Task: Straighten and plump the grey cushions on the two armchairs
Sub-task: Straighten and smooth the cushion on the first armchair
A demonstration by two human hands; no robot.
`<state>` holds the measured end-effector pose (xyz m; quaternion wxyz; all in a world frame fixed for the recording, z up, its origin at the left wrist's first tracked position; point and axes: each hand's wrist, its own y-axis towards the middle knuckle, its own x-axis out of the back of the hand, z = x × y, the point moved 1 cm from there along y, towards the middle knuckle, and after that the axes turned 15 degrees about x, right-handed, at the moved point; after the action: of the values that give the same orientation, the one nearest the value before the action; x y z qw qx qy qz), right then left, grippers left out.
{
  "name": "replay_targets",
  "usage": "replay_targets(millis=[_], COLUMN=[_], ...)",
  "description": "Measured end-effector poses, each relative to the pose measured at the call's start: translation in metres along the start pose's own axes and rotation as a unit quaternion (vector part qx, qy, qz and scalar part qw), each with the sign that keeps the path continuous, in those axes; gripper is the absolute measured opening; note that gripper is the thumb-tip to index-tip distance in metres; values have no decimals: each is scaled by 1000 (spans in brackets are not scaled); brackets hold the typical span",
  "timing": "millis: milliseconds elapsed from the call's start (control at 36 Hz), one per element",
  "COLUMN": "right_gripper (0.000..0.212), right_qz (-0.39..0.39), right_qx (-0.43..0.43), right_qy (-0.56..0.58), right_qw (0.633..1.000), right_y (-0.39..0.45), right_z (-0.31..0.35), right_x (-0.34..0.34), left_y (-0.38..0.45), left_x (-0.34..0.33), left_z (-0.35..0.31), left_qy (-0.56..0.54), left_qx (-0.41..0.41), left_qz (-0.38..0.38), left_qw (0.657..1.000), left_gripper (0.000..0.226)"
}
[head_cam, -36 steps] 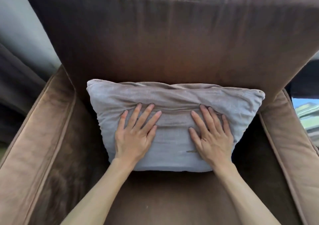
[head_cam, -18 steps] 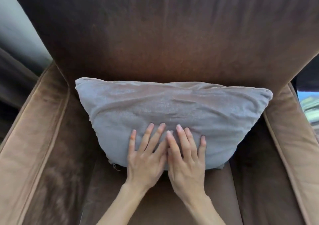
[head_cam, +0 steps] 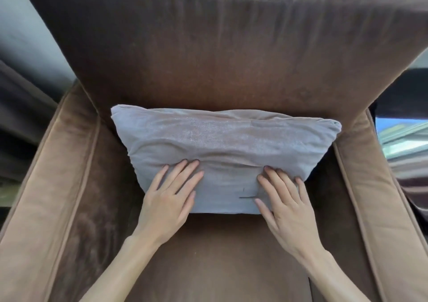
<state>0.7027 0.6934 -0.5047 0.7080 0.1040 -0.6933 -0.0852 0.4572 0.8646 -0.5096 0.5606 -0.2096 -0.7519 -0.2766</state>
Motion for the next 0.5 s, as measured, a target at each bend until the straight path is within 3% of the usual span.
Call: replay_targets(millis=[83,167,222,306,361,500], right_gripper=[38,46,52,60,67,105], right_qz=[-31,47,167,374,477,578], right_qx=[-66,-193,-227,-191,-172,-188], right_qy=[79,237,401,553,559,509], right_qw=[994,951,872,720,656,609], right_y=[19,54,76,104,119,150], right_z=[22,30,27,21,17,-1], right_x=[39,69,72,60,45,25], left_y=[2,15,31,58,76,112], left_x=[36,63,71,74,68,46], left_z=[-9,-10,-10,-16,-22,-15], left_qy=[-123,-241,-265,-231,-187,-160], left_qx=[49,150,178,147,126,153], left_qz=[71,279,424,578,625,662], left_qw=[989,917,848,768,747,716], left_gripper=[47,34,26,41,49,56])
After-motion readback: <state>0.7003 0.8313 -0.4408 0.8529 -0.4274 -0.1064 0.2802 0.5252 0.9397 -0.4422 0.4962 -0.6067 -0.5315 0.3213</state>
